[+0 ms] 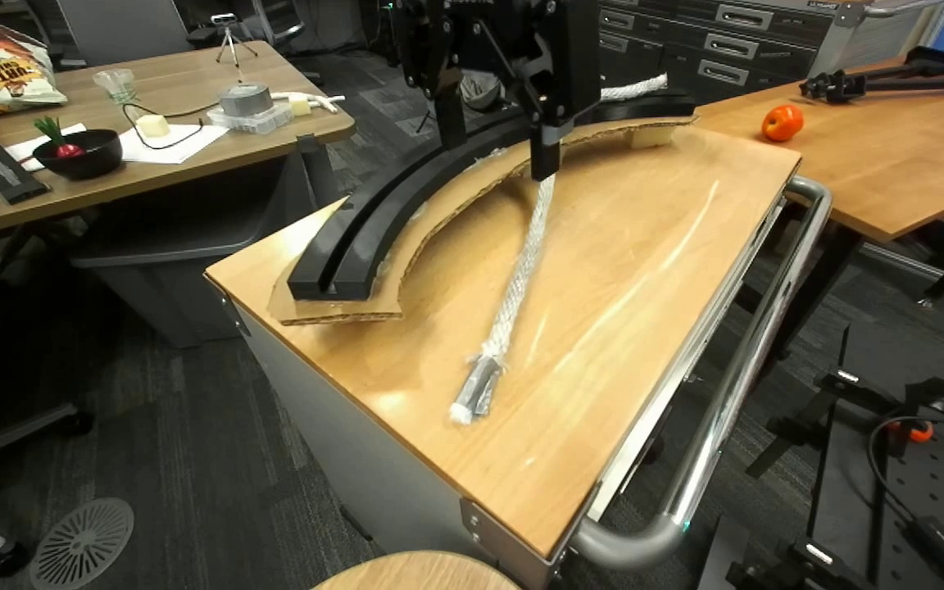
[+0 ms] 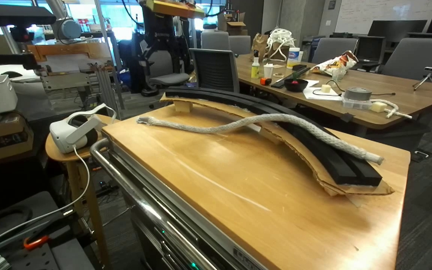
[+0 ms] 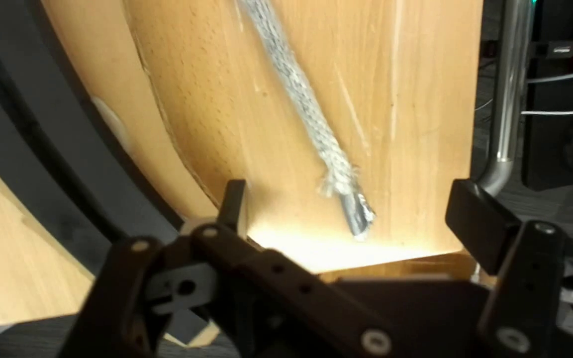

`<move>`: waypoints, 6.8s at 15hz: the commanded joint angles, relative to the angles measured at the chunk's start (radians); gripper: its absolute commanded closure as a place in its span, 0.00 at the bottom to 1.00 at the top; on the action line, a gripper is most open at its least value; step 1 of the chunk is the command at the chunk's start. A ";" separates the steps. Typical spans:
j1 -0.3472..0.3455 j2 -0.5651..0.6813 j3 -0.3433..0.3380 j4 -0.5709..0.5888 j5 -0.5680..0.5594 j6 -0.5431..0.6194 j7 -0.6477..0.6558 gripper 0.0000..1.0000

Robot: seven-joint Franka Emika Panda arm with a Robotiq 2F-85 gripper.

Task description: Take the rope and put it on the table

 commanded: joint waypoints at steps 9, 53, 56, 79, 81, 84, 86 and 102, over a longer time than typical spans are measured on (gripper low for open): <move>-0.249 -0.204 -0.268 -0.261 0.047 0.236 0.079 0.00; -0.449 0.348 -0.287 0.351 0.094 0.083 -0.195 0.49; -0.459 0.365 -0.279 0.371 0.099 0.044 -0.196 0.48; -0.388 0.026 -0.280 -0.061 0.130 0.114 0.000 0.97; -0.361 0.032 -0.276 -0.125 0.136 0.124 0.076 0.97; -0.339 0.063 -0.277 -0.195 0.131 0.209 0.199 0.97; -0.330 0.065 -0.280 -0.237 0.103 0.289 0.272 0.97; -0.416 -0.282 -0.371 -0.494 0.211 0.507 0.002 0.11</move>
